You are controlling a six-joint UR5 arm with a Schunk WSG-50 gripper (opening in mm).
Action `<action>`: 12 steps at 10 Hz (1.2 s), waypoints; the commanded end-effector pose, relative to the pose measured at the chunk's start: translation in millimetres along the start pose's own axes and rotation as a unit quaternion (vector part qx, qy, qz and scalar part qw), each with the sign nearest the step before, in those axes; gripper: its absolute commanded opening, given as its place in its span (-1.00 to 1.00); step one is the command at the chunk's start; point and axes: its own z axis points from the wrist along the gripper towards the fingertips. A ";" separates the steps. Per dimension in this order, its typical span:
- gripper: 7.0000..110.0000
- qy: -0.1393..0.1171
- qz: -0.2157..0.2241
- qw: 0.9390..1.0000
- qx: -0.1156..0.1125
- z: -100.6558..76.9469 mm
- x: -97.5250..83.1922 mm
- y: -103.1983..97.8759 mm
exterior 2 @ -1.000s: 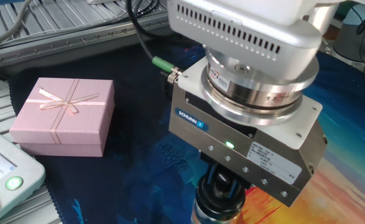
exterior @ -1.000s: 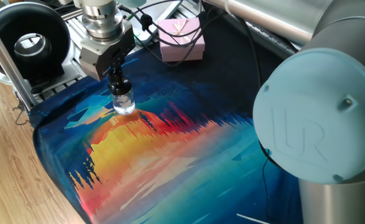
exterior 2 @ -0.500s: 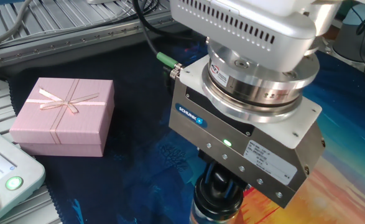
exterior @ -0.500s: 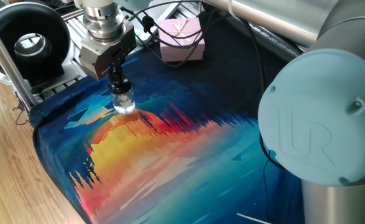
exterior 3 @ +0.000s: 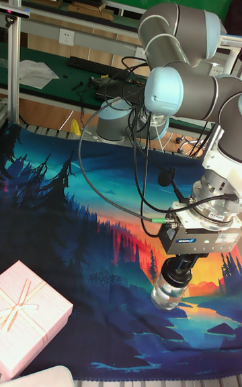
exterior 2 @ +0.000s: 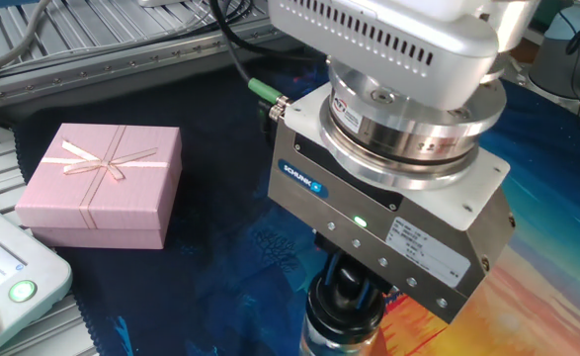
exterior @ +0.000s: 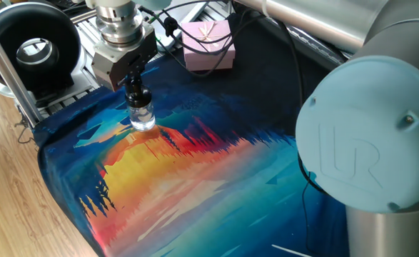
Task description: Screw the lid onto the jar
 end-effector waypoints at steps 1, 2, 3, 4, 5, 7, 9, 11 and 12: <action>-0.71 0.017 -0.032 0.999 0.000 -1.1 8.1 -5.3; -0.71 0.018 -0.049 0.999 -0.010 -4.0 8.7 -1.1; -0.71 0.025 -0.057 0.998 -0.010 -10.0 11.4 -1.4; -0.71 0.025 -0.060 0.998 -0.011 -14.2 9.8 -1.4; -0.71 0.020 -0.065 0.998 -0.011 -14.8 5.7 -2.2; -0.71 0.009 -0.070 0.997 -0.010 -13.8 -0.9 -5.7; -0.71 -0.005 -0.080 0.997 -0.020 -14.0 -9.9 -4.6; -0.71 -0.015 -0.082 0.996 -0.022 -5.4 -14.2 -2.4; -0.71 -0.015 -0.086 0.996 -0.022 -2.0 -11.5 -2.8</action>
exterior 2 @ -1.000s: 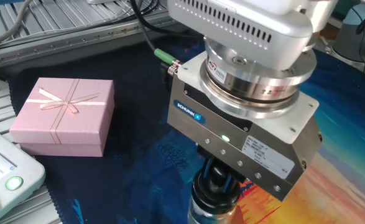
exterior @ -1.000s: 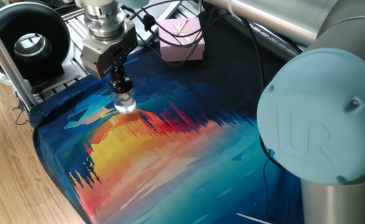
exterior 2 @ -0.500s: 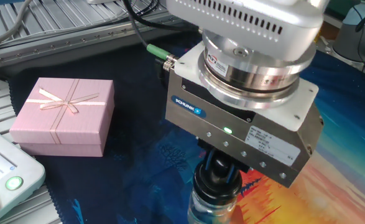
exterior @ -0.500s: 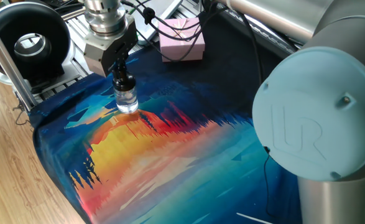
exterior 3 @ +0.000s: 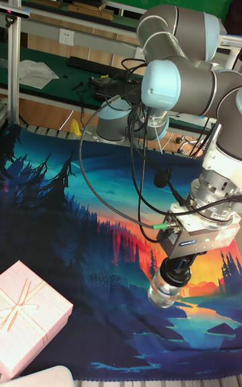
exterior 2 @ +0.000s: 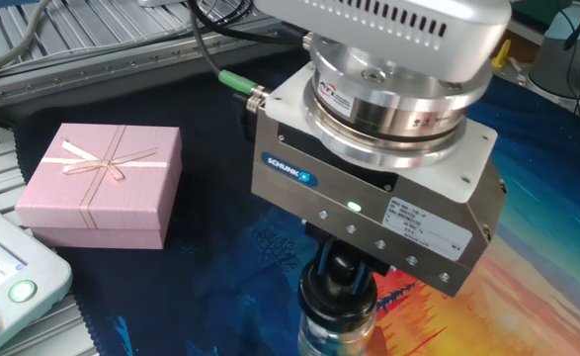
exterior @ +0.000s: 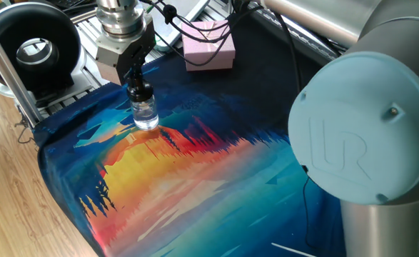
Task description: Screw the lid onto the jar
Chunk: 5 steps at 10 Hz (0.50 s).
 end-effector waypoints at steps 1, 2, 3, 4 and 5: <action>-0.71 -0.004 -0.010 1.000 -0.006 4.2 4.7 2.1; -0.71 0.001 -0.005 1.000 -0.006 1.7 9.4 5.4; -0.71 0.004 -0.005 1.000 -0.005 -2.1 12.3 5.6; -0.71 0.002 -0.006 1.000 -0.008 -3.9 12.6 6.6; -0.71 0.000 -0.008 1.000 -0.006 -1.1 13.3 4.4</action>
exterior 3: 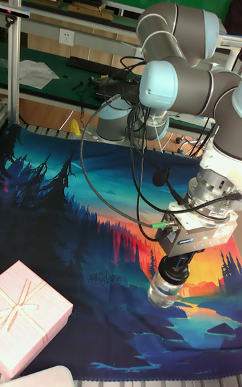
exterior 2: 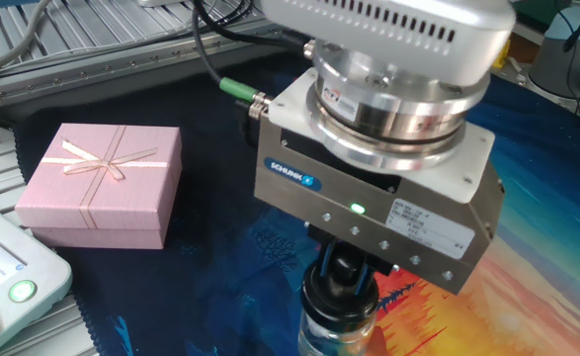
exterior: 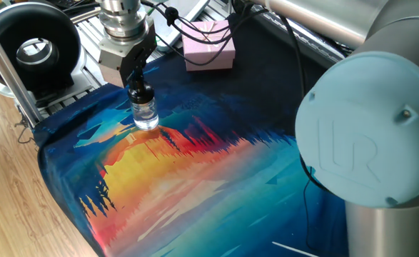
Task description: Screw the lid onto the jar
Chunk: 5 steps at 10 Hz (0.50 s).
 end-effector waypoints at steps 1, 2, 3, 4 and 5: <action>-0.71 -0.009 -0.004 1.000 -0.012 3.2 2.2 1.6; -0.71 -0.010 -0.004 1.000 -0.011 4.2 2.1 0.5; -0.71 -0.009 -0.006 1.000 -0.009 5.2 3.0 -0.6; -0.71 -0.012 -0.009 1.000 -0.013 6.3 1.7 1.3; -0.71 -0.011 -0.009 1.000 -0.014 6.1 2.1 2.2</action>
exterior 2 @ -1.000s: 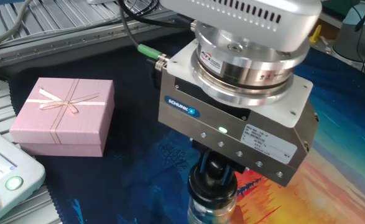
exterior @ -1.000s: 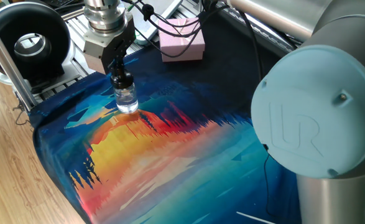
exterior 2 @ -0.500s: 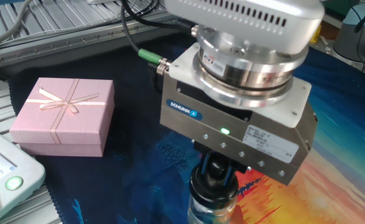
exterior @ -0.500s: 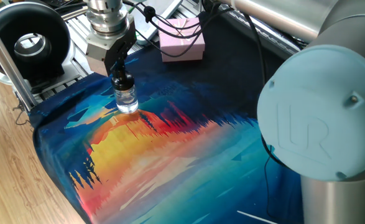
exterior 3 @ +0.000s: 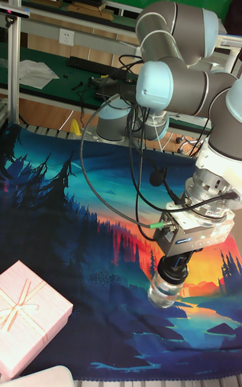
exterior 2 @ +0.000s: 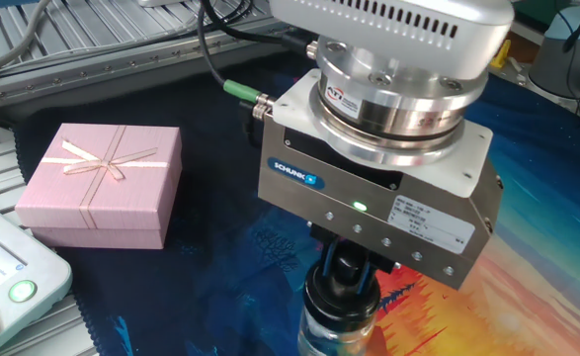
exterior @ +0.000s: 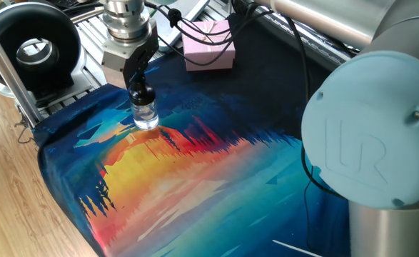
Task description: Screw the lid onto the jar
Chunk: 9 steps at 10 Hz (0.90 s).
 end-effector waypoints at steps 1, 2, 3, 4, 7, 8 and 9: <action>-0.28 -0.003 -0.002 1.000 -0.007 2.3 0.6 1.8; -0.28 -0.003 -0.003 1.000 -0.008 4.9 -0.1 1.0; -0.28 -0.002 -0.004 1.000 -0.010 3.8 -2.2 0.2; -0.28 0.000 -0.005 1.000 -0.009 3.1 -2.2 -1.0; -0.28 0.002 -0.007 1.000 -0.015 -5.1 -1.4 1.3; -0.28 0.005 -0.017 1.000 -0.019 -6.5 -0.4 4.4; -0.28 0.007 -0.032 0.999 -0.023 -6.5 0.5 5.6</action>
